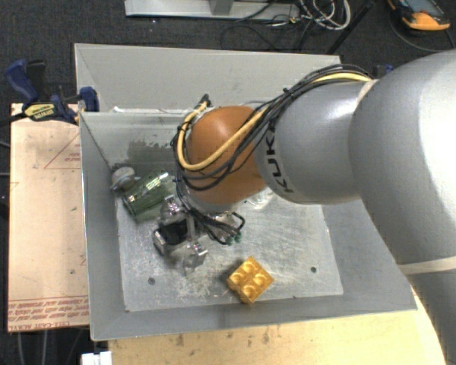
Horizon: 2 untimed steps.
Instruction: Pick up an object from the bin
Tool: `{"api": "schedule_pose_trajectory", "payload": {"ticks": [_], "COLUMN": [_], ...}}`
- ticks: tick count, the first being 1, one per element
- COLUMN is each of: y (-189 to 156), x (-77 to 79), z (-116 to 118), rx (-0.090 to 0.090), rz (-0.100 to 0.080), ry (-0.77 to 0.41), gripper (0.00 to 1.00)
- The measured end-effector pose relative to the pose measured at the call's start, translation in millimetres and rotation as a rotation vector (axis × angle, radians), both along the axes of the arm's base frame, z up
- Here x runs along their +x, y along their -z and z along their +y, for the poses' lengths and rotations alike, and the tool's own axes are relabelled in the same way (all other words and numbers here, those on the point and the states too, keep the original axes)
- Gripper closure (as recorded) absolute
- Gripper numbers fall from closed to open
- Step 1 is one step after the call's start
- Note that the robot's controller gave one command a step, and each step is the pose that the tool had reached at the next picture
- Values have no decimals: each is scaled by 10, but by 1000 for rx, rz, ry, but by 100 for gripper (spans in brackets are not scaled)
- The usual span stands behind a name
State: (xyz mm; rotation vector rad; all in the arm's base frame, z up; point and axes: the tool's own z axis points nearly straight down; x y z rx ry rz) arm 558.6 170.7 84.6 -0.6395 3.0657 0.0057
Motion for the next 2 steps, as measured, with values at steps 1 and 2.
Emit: {"api": "schedule_pose_trajectory", "payload": {"ticks": [1, 2], "y": [54, 67], "x": [92, 153], "z": [-35, -80], "rx": [1, 5], "rz": [-1, -4], "ry": [-77, -126], "gripper": [0, 100]}}
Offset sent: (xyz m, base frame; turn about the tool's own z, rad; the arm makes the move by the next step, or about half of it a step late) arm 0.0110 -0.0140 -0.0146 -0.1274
